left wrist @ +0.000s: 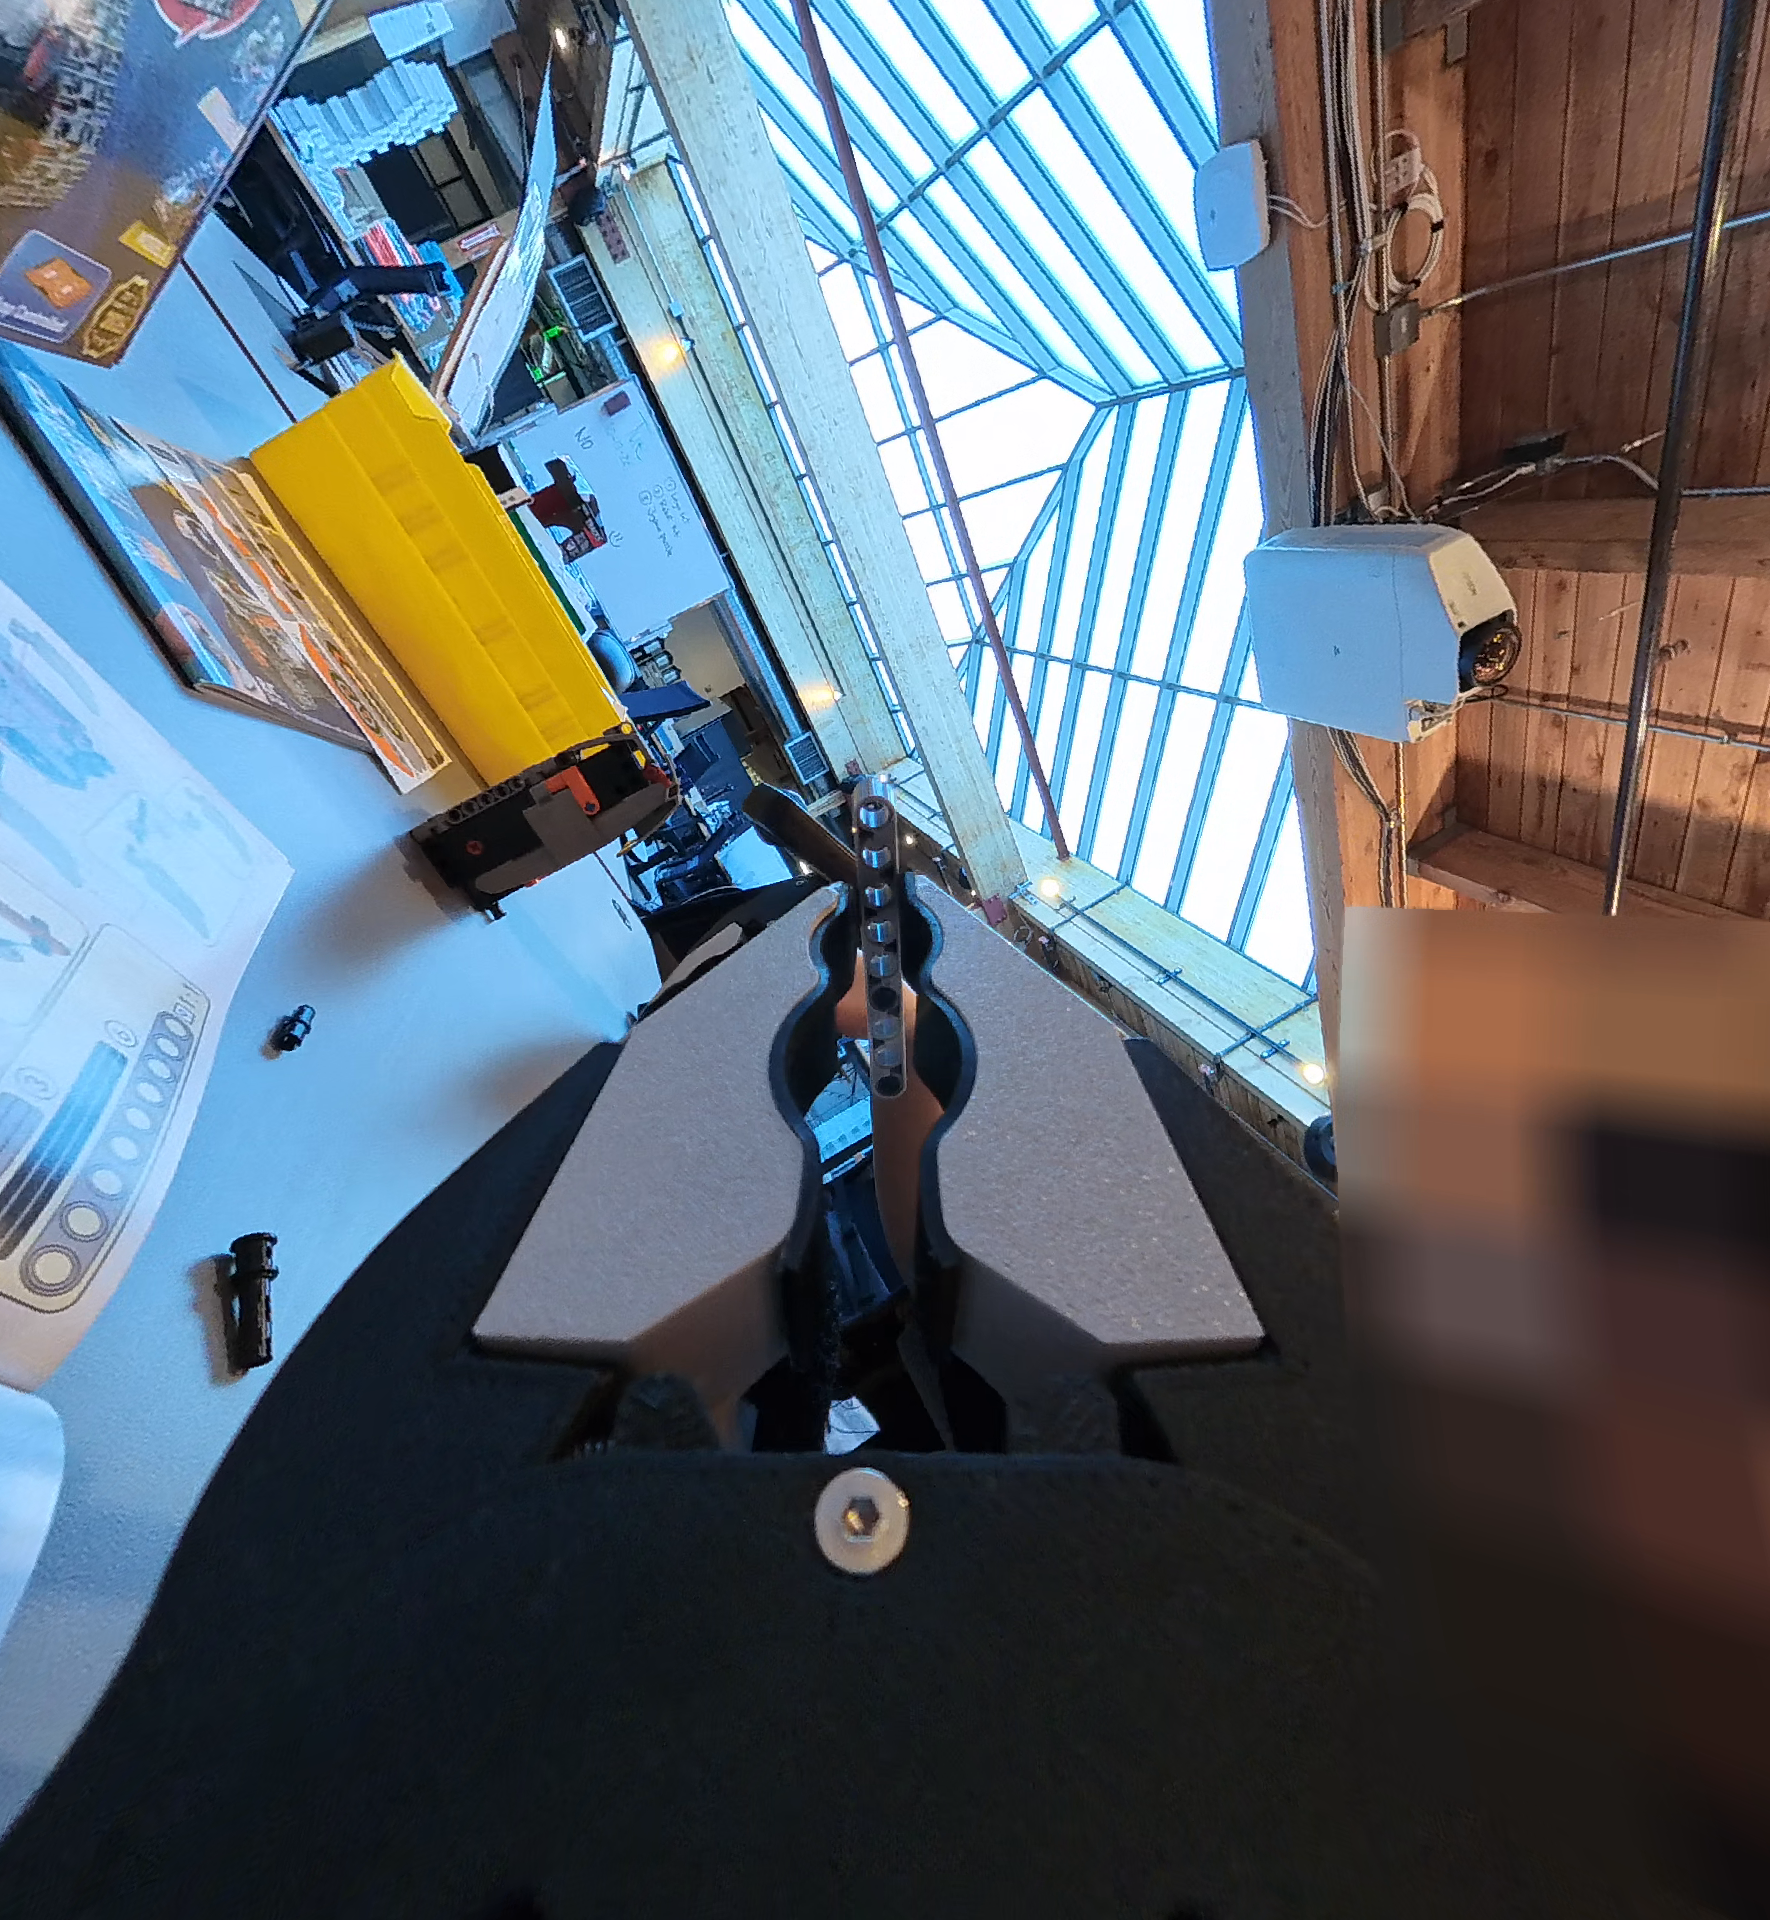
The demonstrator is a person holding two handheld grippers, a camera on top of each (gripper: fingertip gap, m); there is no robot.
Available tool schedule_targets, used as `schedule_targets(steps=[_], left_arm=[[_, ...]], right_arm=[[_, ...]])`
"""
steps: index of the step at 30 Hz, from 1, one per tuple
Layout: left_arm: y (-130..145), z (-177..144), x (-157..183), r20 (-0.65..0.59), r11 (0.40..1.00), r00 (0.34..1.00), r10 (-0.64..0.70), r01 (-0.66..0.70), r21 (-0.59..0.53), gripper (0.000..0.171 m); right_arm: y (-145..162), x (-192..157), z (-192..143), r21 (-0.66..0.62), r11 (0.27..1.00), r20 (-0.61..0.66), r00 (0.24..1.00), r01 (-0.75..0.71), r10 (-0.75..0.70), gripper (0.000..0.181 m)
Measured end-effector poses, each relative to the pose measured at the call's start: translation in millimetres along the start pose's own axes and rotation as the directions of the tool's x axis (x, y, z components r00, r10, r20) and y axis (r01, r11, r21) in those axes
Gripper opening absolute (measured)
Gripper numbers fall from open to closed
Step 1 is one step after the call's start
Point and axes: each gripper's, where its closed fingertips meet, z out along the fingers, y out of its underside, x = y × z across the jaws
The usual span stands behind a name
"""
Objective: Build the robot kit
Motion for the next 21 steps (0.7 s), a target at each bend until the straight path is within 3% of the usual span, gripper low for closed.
schedule_targets(steps=[7,11,21], left_arm=[[2,2,0,-0.003,1.000,1.000,-0.002,0.002,-0.009,0.003],[1,1,1,-0.006,1.000,1.000,-0.001,0.001,-0.005,0.003],[3,3,1,-0.009,1.000,1.000,-0.006,0.005,-0.012,0.003]], right_arm=[[-1,-4,10,-0.023,1.000,-0.029,0.999,0.017,-0.017,0.006],[-12,-9,3,0.053,0.997,-0.067,0.997,0.052,-0.049,0.008],[-10,-38,16,0.045,0.996,-0.041,0.996,0.081,-0.079,0.015]])
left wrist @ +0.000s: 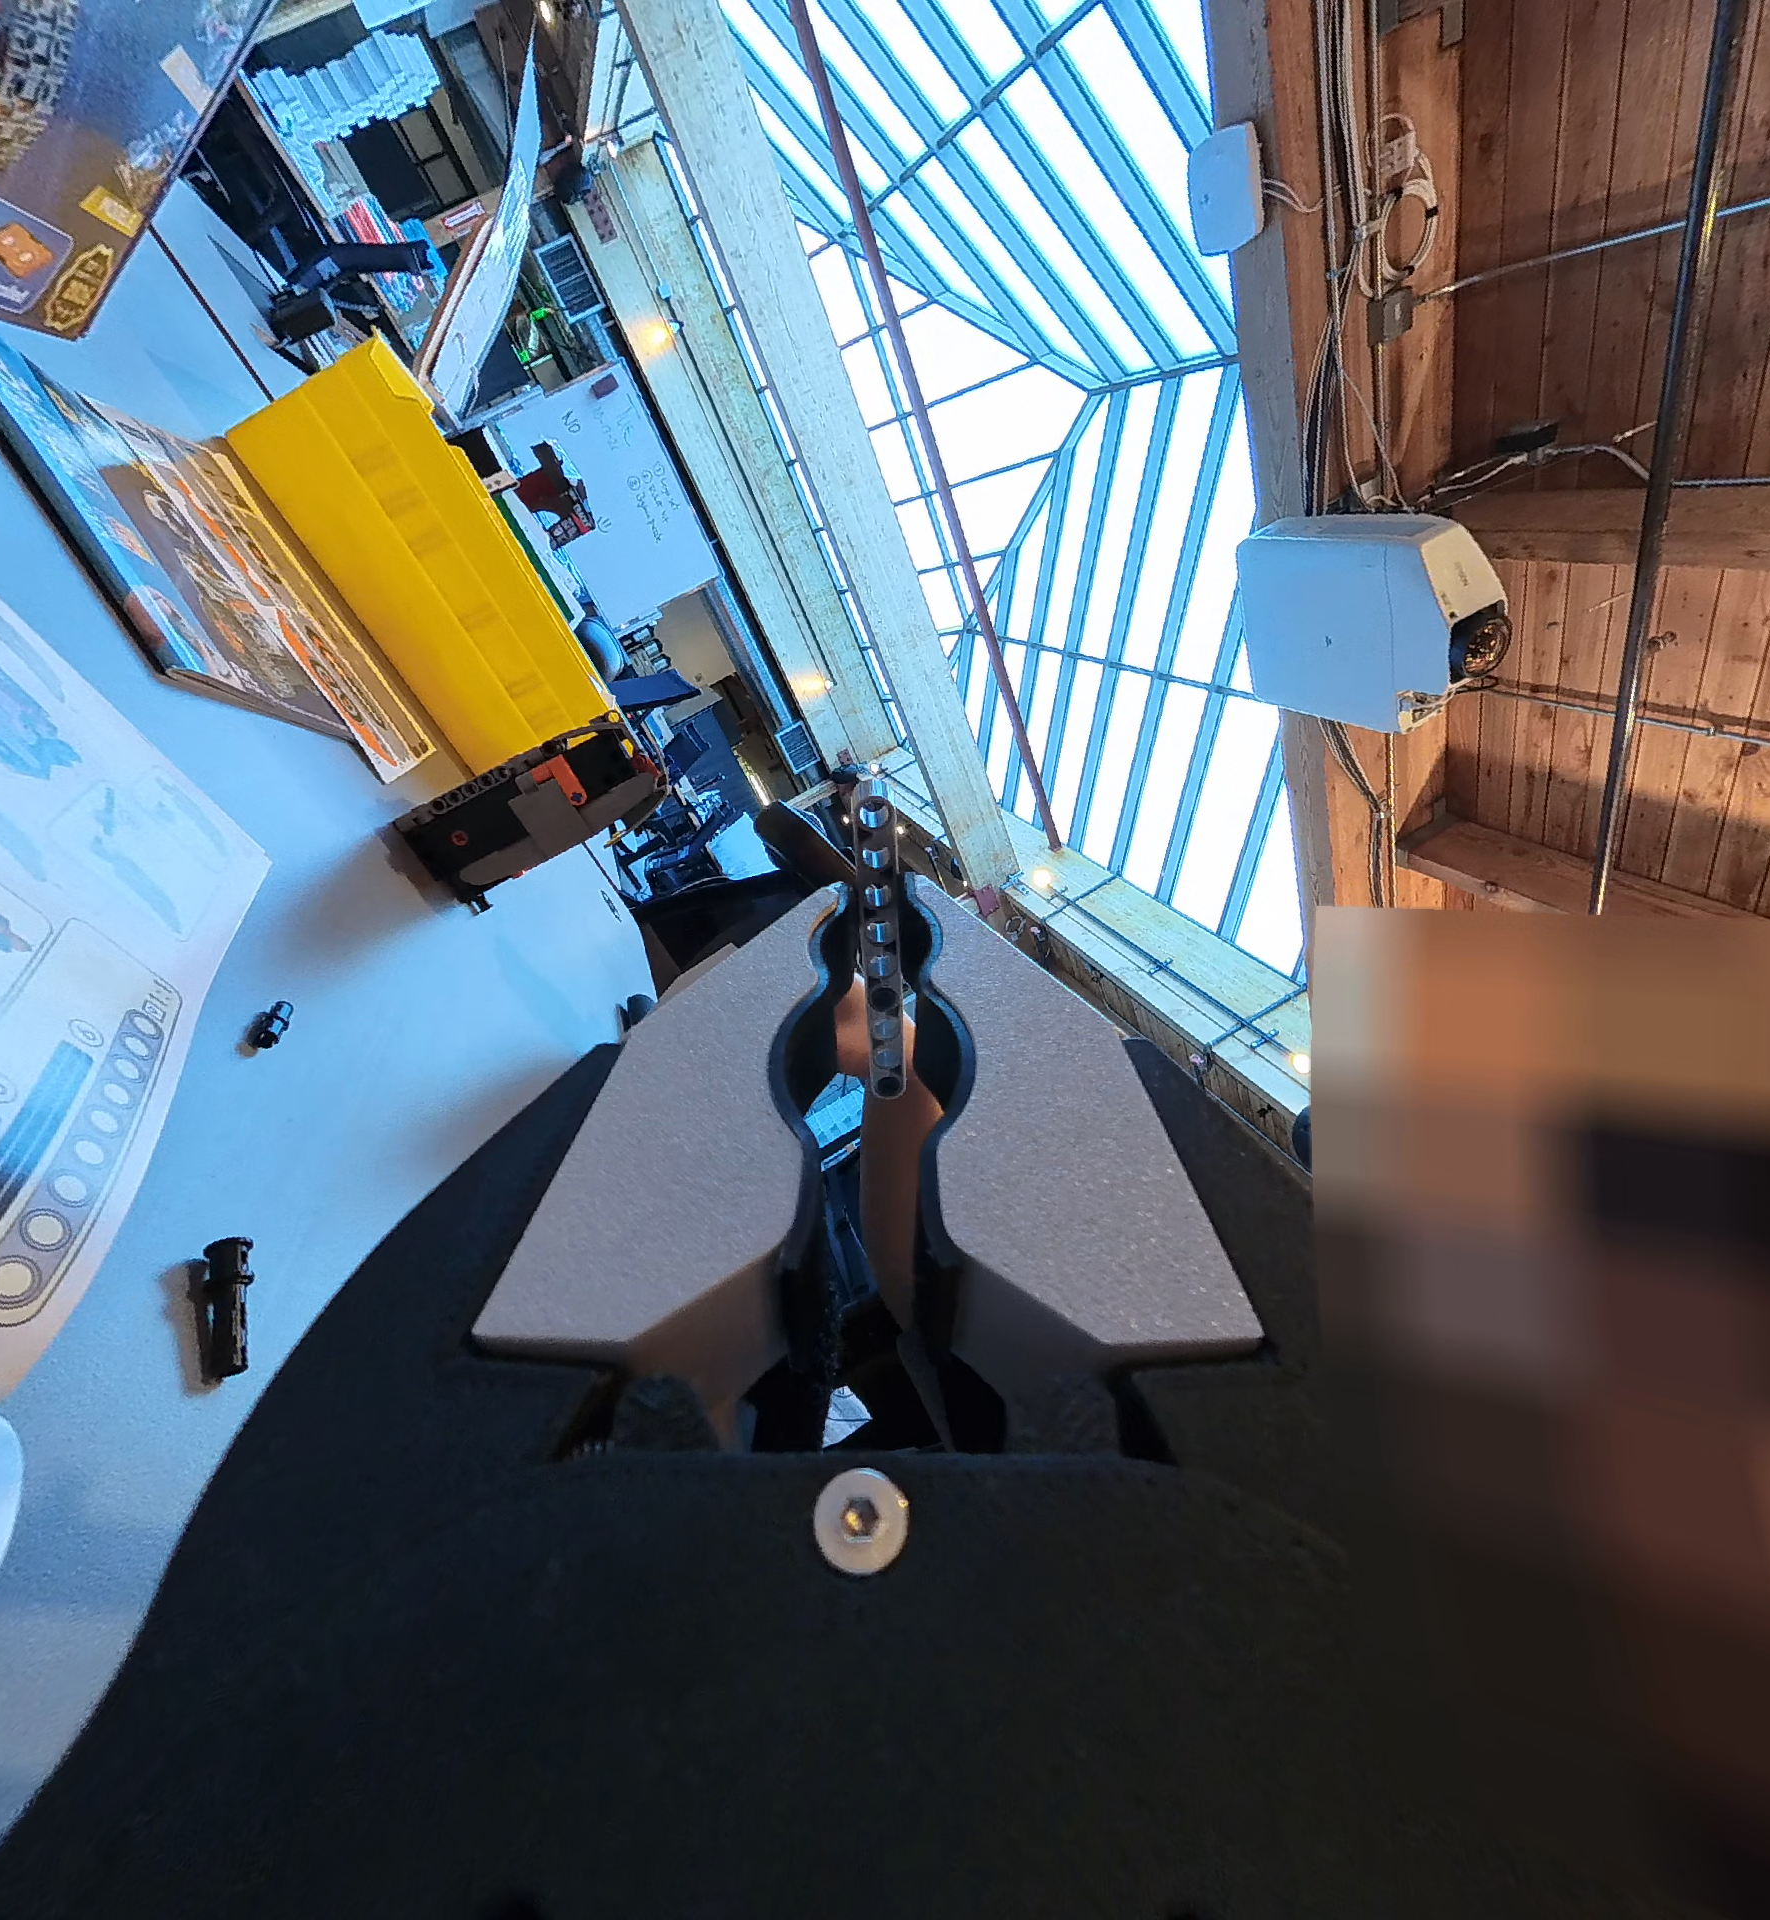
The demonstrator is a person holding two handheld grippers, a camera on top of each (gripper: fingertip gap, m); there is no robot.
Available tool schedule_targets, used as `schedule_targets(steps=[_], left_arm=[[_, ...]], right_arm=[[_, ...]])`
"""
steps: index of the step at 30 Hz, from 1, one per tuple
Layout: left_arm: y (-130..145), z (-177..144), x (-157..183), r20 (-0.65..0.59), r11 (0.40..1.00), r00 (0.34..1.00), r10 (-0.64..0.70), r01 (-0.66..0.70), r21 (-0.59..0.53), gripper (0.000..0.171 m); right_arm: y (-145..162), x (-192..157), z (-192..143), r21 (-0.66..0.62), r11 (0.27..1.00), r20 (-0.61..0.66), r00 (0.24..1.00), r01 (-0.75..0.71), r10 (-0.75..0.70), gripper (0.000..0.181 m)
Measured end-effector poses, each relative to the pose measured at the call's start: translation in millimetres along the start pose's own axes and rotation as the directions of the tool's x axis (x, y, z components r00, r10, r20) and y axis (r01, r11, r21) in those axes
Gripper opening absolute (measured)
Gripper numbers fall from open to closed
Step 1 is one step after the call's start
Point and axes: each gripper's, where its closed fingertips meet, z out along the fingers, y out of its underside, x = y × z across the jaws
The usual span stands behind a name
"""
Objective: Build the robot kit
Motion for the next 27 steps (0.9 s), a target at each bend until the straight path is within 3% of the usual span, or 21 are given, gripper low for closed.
schedule_targets(steps=[8,10,13,17,19,22,24,27], left_arm=[[-1,0,1,0.000,1.000,1.000,0.005,-0.005,0.001,0.003],[-1,-1,1,-0.002,1.000,1.000,0.005,-0.005,0.001,0.003],[0,-1,1,-0.002,1.000,1.000,0.003,-0.003,0.000,0.003],[1,1,0,0.000,1.000,1.000,0.002,-0.002,-0.007,0.003],[2,1,-1,0.003,1.000,1.000,0.002,-0.002,-0.011,0.003],[2,1,-1,0.010,1.000,1.000,0.005,-0.005,-0.011,0.003],[2,0,-2,0.014,1.000,1.000,0.004,-0.004,-0.008,0.003],[2,0,-4,0.022,1.000,1.000,0.002,-0.002,-0.008,0.003]], right_arm=[[-2,-4,5,-0.025,0.998,-0.039,0.997,0.060,-0.061,0.000],[0,-5,4,-0.035,0.996,-0.052,0.996,0.076,-0.078,0.003],[-8,-18,-3,0.027,0.973,-0.031,0.973,0.228,-0.227,0.006],[-10,-7,-16,0.048,0.861,-0.098,0.860,0.506,-0.500,0.010],[-10,-7,-19,0.095,0.828,-0.060,0.834,0.552,-0.549,0.010],[-12,-7,-18,0.136,0.901,0.066,0.904,0.412,-0.423,0.010],[-15,0,-15,0.134,0.958,0.079,0.961,0.252,-0.264,0.007],[-16,-5,-6,0.131,0.987,0.118,0.987,0.096,-0.111,0.008]])
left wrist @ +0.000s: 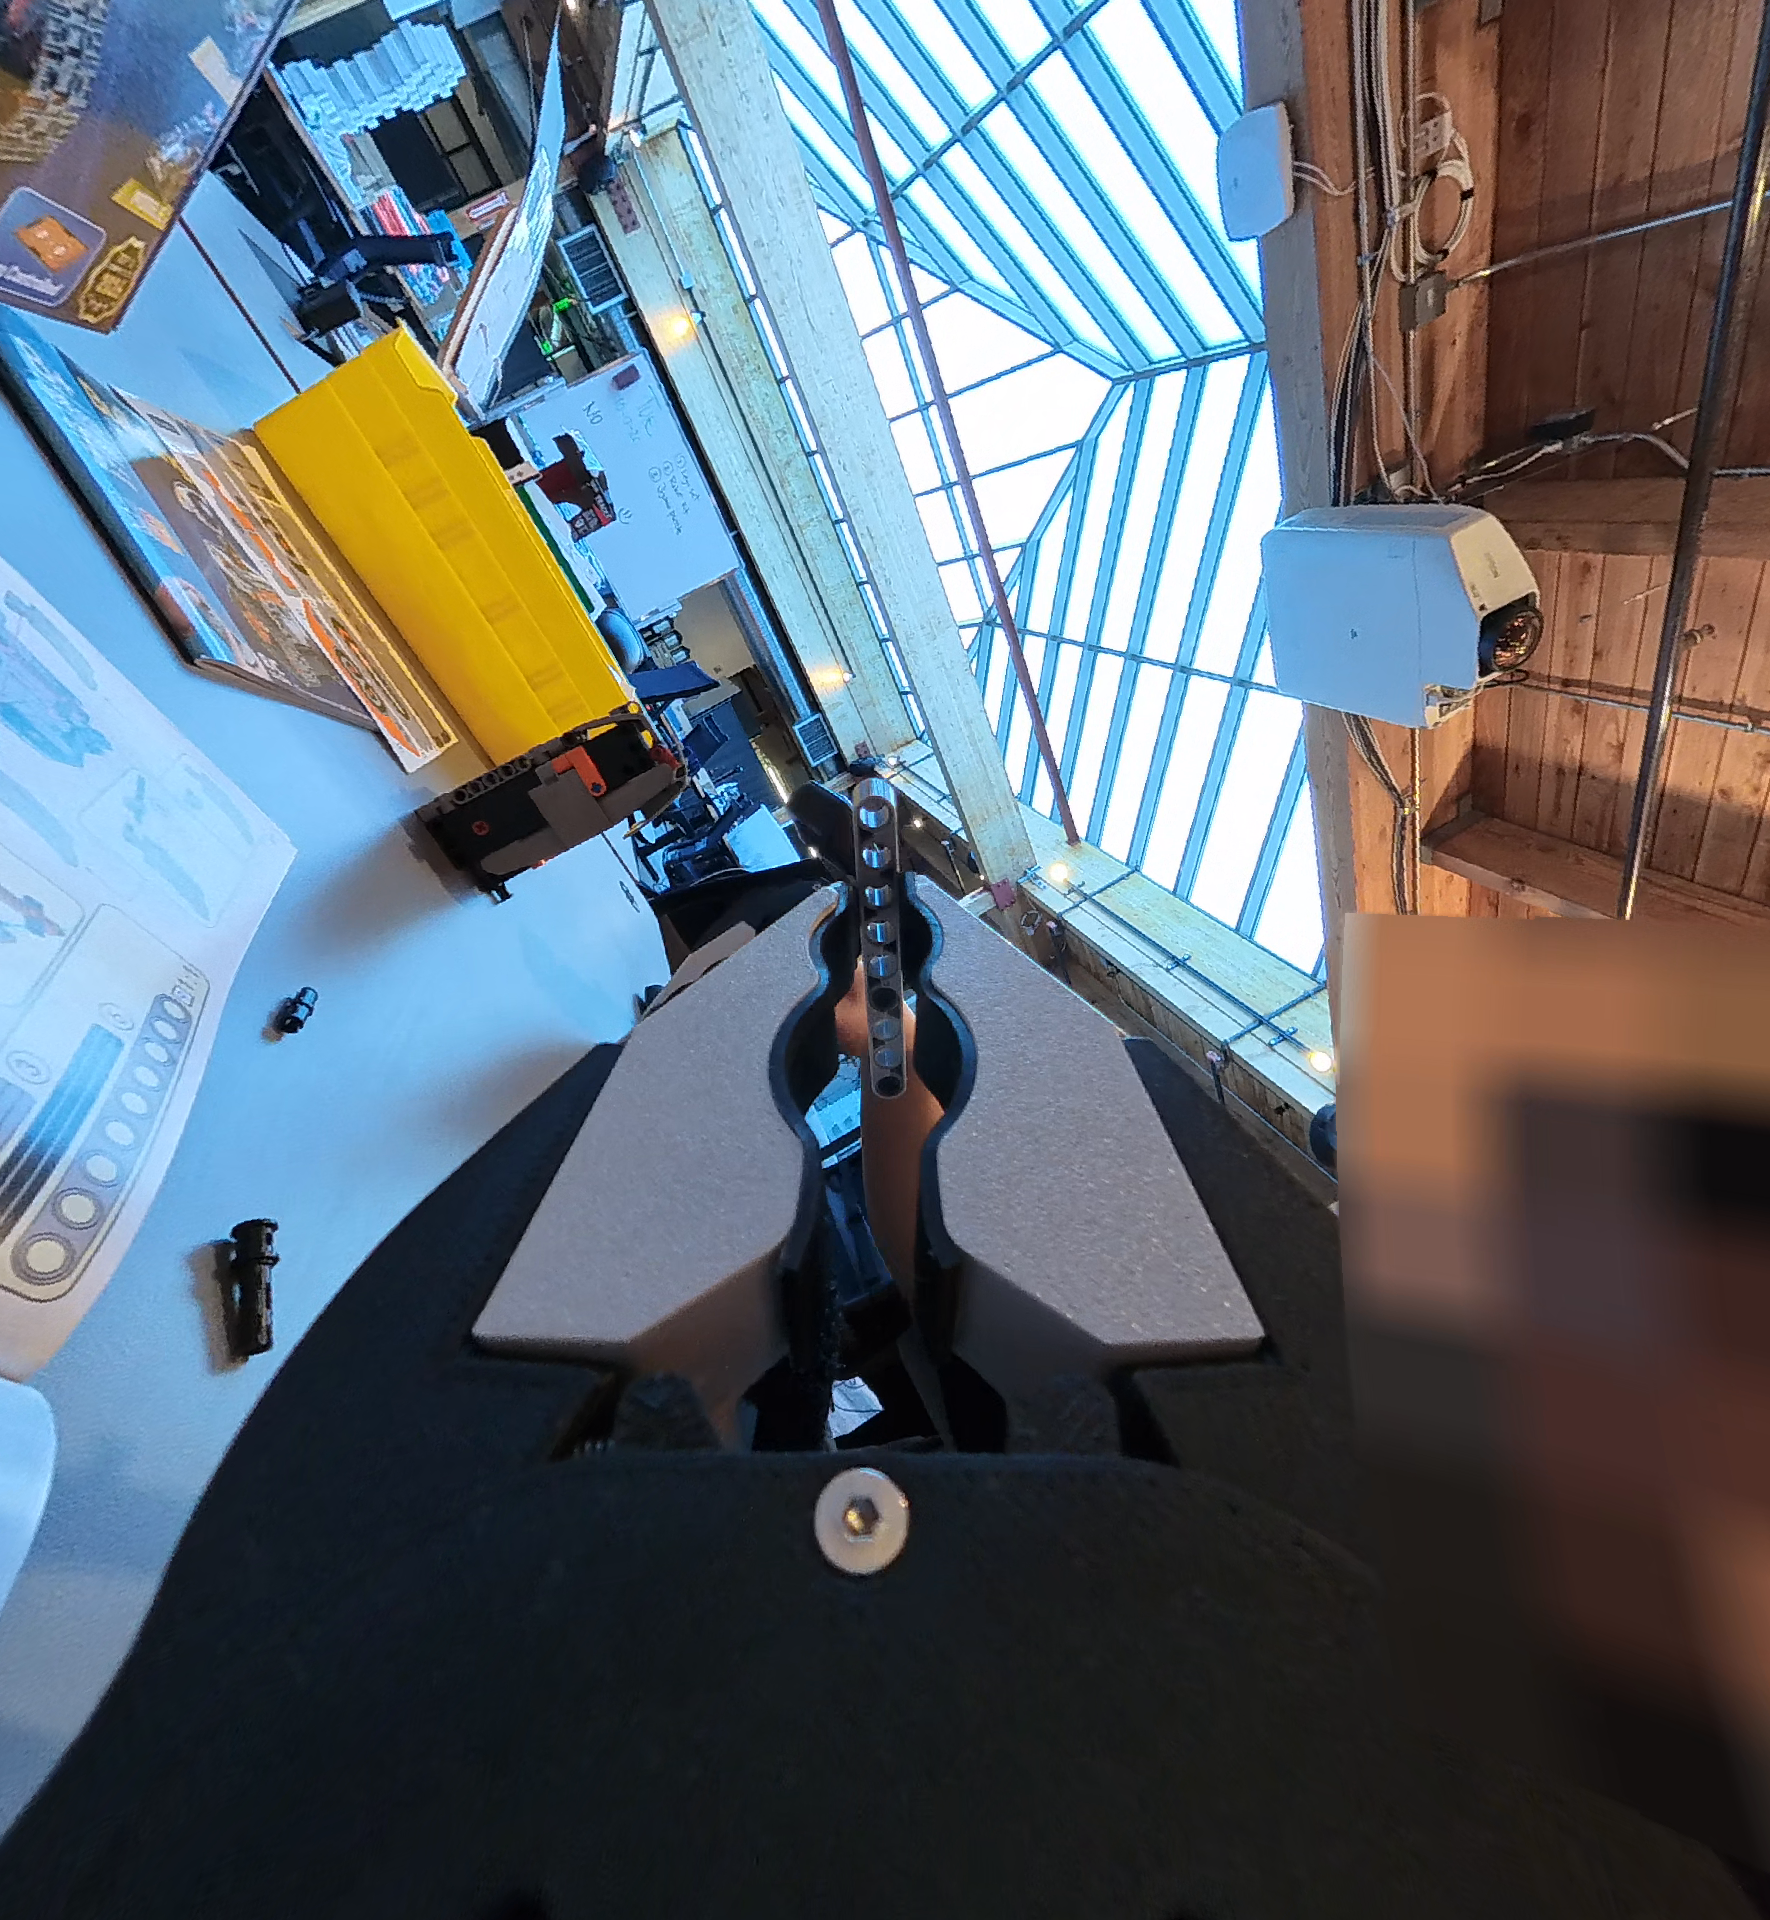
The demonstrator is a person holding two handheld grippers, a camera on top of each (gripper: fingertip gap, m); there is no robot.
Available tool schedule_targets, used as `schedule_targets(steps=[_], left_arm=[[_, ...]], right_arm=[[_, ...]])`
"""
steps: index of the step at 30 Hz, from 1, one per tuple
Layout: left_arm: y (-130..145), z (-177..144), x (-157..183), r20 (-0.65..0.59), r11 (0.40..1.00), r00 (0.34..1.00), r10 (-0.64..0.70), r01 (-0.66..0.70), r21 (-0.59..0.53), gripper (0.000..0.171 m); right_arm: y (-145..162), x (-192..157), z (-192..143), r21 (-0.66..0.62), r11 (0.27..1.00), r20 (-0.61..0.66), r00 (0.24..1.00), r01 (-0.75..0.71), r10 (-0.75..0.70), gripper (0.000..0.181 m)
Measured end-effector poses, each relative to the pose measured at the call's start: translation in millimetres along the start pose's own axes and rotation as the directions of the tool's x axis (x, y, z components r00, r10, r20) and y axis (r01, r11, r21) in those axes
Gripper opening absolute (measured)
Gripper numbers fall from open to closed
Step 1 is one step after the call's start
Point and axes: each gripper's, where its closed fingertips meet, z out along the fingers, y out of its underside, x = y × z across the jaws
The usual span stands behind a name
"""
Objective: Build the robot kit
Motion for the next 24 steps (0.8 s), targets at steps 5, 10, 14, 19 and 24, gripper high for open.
schedule_targets(steps=[5,10,14,19,24], left_arm=[[1,1,-2,0.005,1.000,1.000,-0.007,0.007,-0.006,0.003],[0,1,0,0.000,1.000,1.000,-0.001,0.001,-0.003,0.003],[0,0,1,-0.004,1.000,1.000,0.001,-0.001,-0.001,0.003],[-1,1,3,-0.011,1.000,1.000,0.002,-0.002,-0.001,0.003],[-1,0,5,-0.014,1.000,1.000,0.006,-0.006,0.001,0.003]], right_arm=[[-2,-6,6,-0.006,0.998,-0.056,0.997,-0.057,0.056,0.016],[-7,-12,11,-0.012,1.000,-0.110,0.994,-0.021,0.019,0.018],[-8,-15,18,-0.045,0.999,-0.154,0.988,0.011,-0.017,0.011],[-5,-19,19,-0.098,0.992,-0.221,0.970,0.081,-0.102,0.006],[-14,-25,21,-0.050,0.978,-0.254,0.945,0.202,-0.208,0.000]])
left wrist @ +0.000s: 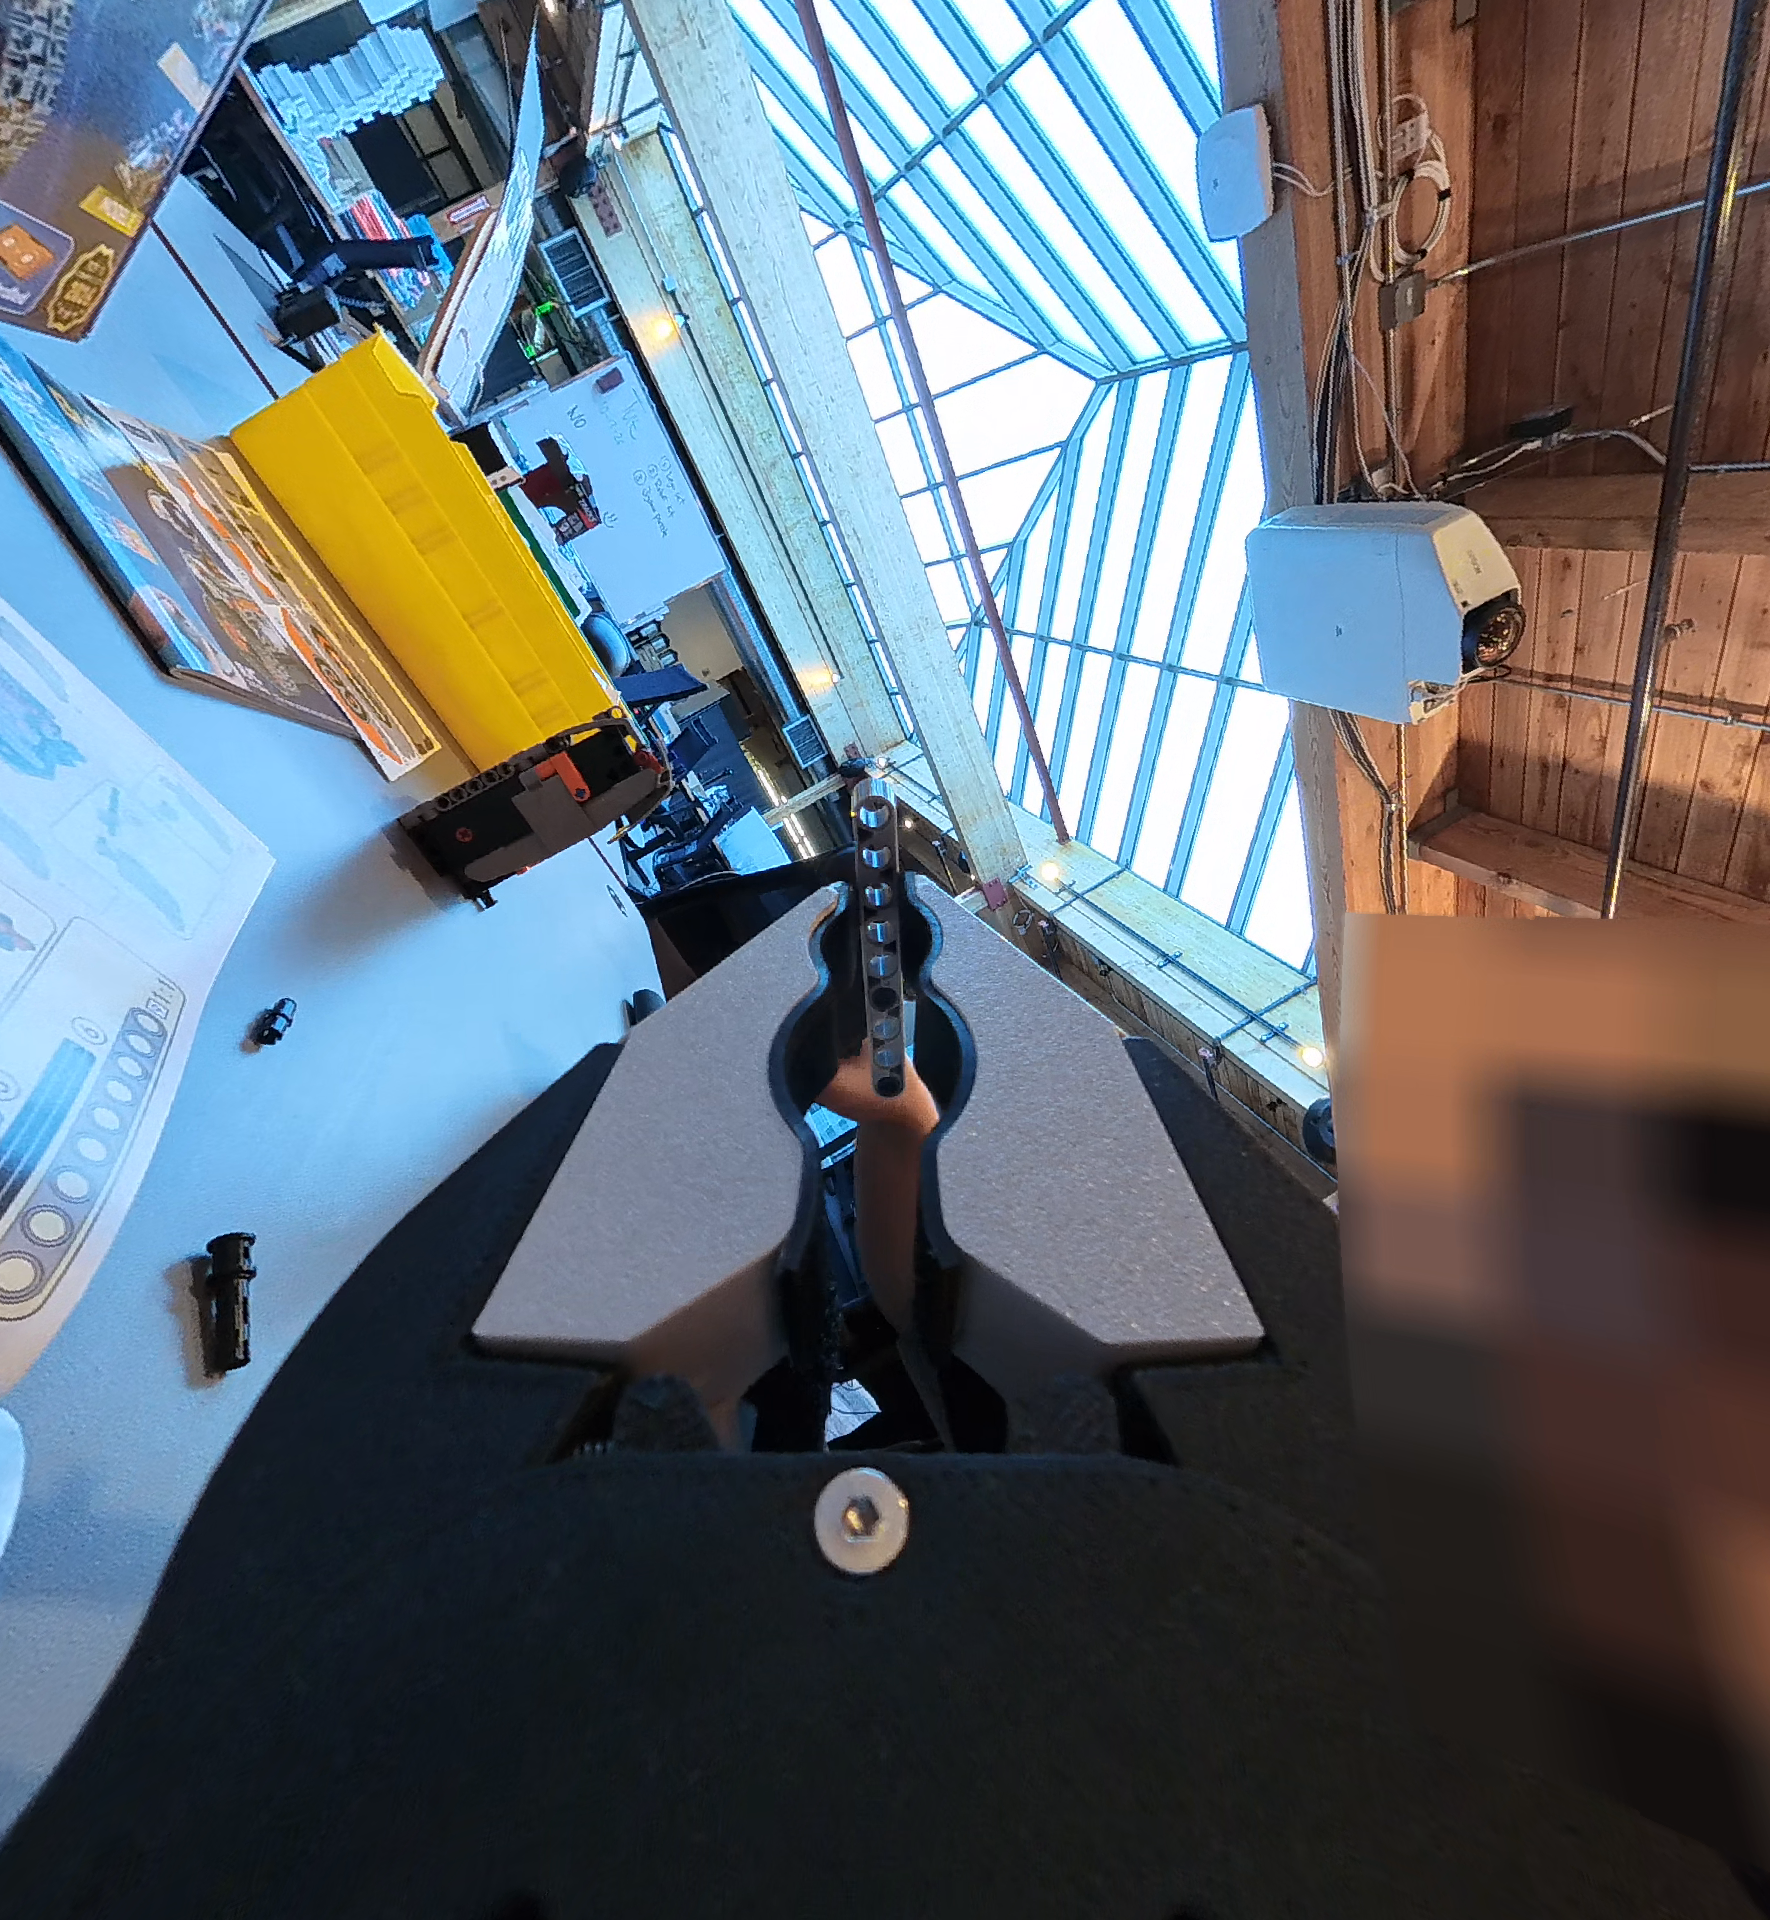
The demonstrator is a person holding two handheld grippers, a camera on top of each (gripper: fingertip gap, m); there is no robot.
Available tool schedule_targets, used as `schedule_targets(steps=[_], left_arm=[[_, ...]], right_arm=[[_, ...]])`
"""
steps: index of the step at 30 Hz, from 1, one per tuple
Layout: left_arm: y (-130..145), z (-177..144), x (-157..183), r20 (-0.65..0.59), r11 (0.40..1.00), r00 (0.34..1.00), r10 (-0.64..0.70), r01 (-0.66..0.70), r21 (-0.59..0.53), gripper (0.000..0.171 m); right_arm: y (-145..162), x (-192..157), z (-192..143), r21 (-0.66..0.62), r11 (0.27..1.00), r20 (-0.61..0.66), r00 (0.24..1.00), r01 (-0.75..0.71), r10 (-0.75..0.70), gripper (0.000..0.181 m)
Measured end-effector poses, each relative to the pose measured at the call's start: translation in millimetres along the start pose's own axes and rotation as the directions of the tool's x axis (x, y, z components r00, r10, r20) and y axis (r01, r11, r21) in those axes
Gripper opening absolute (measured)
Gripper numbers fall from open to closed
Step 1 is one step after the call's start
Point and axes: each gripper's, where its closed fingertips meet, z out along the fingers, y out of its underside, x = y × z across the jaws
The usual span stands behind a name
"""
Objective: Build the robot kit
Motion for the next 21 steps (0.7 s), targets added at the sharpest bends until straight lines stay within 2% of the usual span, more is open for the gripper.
schedule_targets(steps=[4,6,8,13,16,17,21], left_arm=[[0,0,0,-0.002,1.000,1.000,-0.002,0.002,0.002,0.003],[0,0,1,-0.002,1.000,1.000,0.001,-0.001,0.001,0.003],[0,0,0,-0.002,1.000,1.000,0.001,-0.001,-0.001,0.003],[2,1,-1,0.003,1.000,1.000,-0.002,0.003,-0.006,0.003],[1,0,-1,0.005,1.000,1.000,-0.002,0.002,-0.003,0.003],[1,0,-2,0.008,1.000,1.000,-0.001,0.001,-0.003,0.003],[3,0,-4,0.017,1.000,1.000,-0.006,0.006,-0.011,0.003]], right_arm=[[-9,10,-22,0.140,0.990,-0.044,0.999,0.000,0.007,0.000],[0,9,-29,0.129,0.992,0.014,1.000,0.003,-0.005,0.006],[10,22,-33,0.106,0.994,0.018,1.000,-0.003,0.001,0.012],[31,36,-28,0.049,0.983,0.023,0.984,0.175,-0.176,0.019],[36,51,-20,0.024,0.910,-0.093,0.908,0.413,-0.410,0.018],[33,50,-17,0.044,0.891,-0.092,0.889,0.453,-0.448,0.019],[31,42,-12,0.104,0.893,0.073,0.892,0.438,-0.446,0.019]])
